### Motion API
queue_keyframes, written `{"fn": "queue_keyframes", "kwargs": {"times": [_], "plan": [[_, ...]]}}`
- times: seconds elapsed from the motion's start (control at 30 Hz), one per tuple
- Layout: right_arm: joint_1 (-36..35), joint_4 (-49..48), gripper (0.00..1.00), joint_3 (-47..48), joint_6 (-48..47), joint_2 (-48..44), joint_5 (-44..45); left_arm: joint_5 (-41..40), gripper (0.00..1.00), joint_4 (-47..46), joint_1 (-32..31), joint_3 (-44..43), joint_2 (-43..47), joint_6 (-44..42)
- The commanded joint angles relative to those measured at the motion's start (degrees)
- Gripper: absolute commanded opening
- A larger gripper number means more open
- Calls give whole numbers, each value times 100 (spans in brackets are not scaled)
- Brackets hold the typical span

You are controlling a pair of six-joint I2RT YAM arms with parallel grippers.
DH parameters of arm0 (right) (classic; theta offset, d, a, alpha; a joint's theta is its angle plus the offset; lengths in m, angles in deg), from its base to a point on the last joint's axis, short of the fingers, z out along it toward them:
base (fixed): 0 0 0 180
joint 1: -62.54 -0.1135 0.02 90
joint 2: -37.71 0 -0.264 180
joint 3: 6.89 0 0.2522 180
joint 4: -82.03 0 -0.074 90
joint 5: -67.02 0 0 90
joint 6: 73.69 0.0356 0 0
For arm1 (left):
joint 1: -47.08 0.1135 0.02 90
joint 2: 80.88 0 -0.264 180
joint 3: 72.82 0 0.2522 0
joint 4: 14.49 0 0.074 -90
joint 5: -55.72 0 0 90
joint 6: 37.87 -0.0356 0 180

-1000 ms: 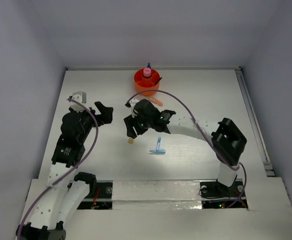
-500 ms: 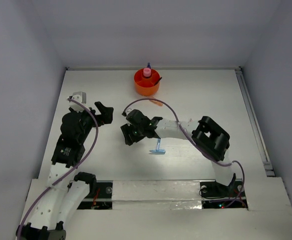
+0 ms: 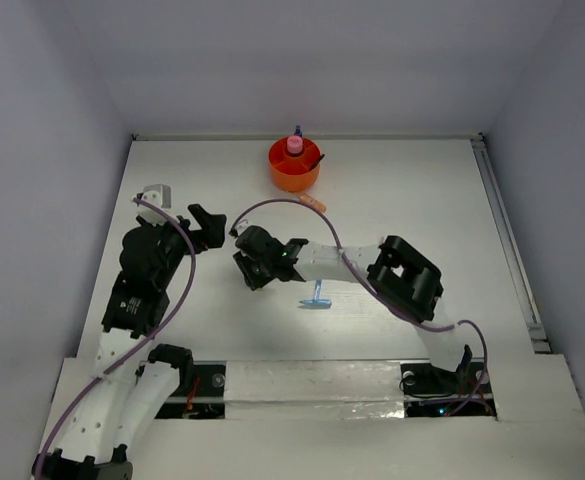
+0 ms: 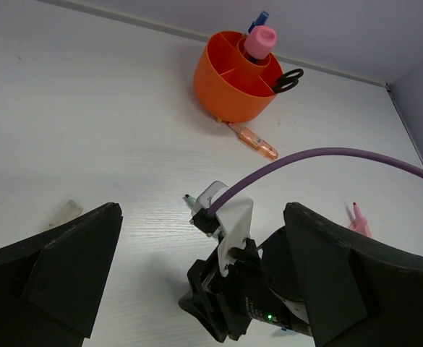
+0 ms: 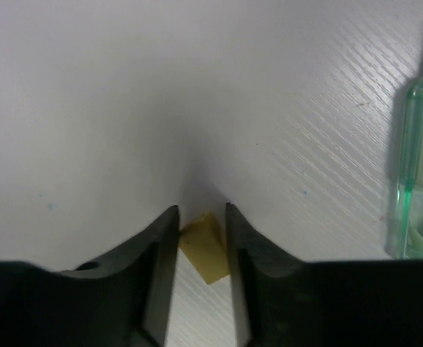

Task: Sort the stationery into containers
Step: Pick up the stationery from the center of the board.

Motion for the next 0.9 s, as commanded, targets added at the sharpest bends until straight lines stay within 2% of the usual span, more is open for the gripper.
{"fn": "queue_keyframes", "kwargs": {"times": [0.0,0.1,0.17,0.2,0.37,0.47,0.53,0.57,0.6,0.7,0.8,0.87], "plan": [[-66,412,45,-18,-262,59,428,-74,94,-109,47,-93,81,-30],[-66,420,61,-132,-394,-81,270,-65,94,-109,47,-93,81,-30],[-66,368,62,-211,-474,-186,33,-47,94,-127,47,-84,90,-30],[-66,341,66,-238,-491,-213,-55,-47,94,-136,47,-84,81,-30],[-66,218,63,-484,-737,-310,-425,-21,94,-144,47,-75,63,-22],[-66,332,57,-554,-948,-301,-355,-21,94,-144,47,-84,55,-21],[-66,402,48,-589,-1088,-292,-224,-21,94,-144,100,-84,55,-22],[-66,403,40,-607,-1098,-292,-110,-21,94,-144,100,-84,55,-22],[-66,403,26,-625,-1106,-284,-30,-21,94,-144,100,-84,55,-22],[-66,246,15,-642,-1002,-432,373,-38,94,-153,100,-84,46,-22],[56,87,13,-564,-992,-634,533,-47,94,-153,100,-84,20,-13],[380,-18,12,-292,-966,-880,481,-56,93,-153,100,-75,11,-4]]}}
